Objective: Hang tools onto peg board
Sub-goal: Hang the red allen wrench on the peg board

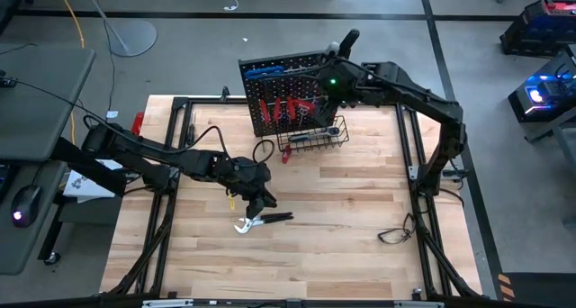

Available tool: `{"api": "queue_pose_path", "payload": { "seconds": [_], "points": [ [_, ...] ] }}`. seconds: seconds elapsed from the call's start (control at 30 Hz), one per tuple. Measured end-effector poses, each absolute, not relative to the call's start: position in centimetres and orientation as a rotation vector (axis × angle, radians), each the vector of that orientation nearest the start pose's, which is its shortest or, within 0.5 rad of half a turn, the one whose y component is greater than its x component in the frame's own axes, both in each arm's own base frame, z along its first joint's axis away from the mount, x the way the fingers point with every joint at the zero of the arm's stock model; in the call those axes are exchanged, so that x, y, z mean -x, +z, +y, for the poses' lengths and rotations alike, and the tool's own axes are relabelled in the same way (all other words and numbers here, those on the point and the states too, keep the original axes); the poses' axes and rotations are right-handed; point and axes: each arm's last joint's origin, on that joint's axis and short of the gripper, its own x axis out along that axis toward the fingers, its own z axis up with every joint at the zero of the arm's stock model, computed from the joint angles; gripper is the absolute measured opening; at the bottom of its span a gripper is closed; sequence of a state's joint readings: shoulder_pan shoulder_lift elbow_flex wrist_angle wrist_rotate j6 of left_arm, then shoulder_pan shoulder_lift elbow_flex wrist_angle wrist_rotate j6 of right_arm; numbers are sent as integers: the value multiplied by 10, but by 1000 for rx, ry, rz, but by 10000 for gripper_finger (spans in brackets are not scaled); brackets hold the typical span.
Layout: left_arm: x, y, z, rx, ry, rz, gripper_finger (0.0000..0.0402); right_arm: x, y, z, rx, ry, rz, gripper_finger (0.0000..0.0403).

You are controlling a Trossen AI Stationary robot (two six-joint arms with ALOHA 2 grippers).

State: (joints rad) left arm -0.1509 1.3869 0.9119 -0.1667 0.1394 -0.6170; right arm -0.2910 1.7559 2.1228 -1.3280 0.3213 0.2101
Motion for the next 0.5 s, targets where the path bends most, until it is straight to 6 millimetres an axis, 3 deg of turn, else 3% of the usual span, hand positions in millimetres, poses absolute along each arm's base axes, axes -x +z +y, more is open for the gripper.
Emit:
{"api": "queue_pose_path", "payload": {
  "seconds": [0.3, 0.4, 0.5],
  "points": [
    [-290, 247, -48, 566, -61, 703, 69, -278, 443, -62, -80, -581, 1054, 217],
    [-291, 247, -47, 553, -47, 695, 69, -270, 437, -46, 4, -547, 1030, 217],
    [-291, 247, -47, 549, -34, 688, 69, -259, 415, -39, 67, -583, 1046, 215]
  ]
}}
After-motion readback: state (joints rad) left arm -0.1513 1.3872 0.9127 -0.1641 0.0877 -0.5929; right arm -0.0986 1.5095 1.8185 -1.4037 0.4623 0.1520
